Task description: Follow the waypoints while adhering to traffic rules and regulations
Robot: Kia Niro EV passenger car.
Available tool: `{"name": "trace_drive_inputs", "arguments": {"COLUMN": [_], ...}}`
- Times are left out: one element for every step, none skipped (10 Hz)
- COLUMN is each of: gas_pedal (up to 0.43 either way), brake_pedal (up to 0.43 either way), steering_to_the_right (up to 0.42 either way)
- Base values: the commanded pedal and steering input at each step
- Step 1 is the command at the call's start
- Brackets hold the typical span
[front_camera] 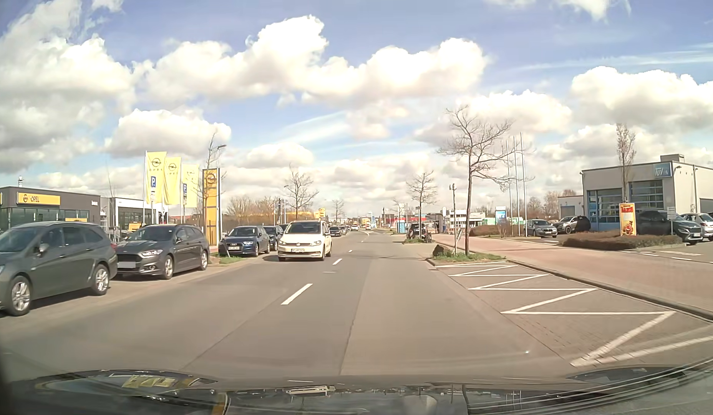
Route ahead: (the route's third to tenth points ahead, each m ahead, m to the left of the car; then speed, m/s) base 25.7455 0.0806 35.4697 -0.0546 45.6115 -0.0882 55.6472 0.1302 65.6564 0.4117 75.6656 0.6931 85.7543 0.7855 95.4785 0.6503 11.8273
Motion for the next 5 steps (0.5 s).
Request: {"name": "trace_drive_inputs", "arguments": {"gas_pedal": [0.039, 0.039, 0.039, 0.039, 0.039], "brake_pedal": [0.0, 0.0, 0.0, 0.0, 0.0], "steering_to_the_right": [-0.004, -0.004, -0.004, -0.003, -0.003]}}
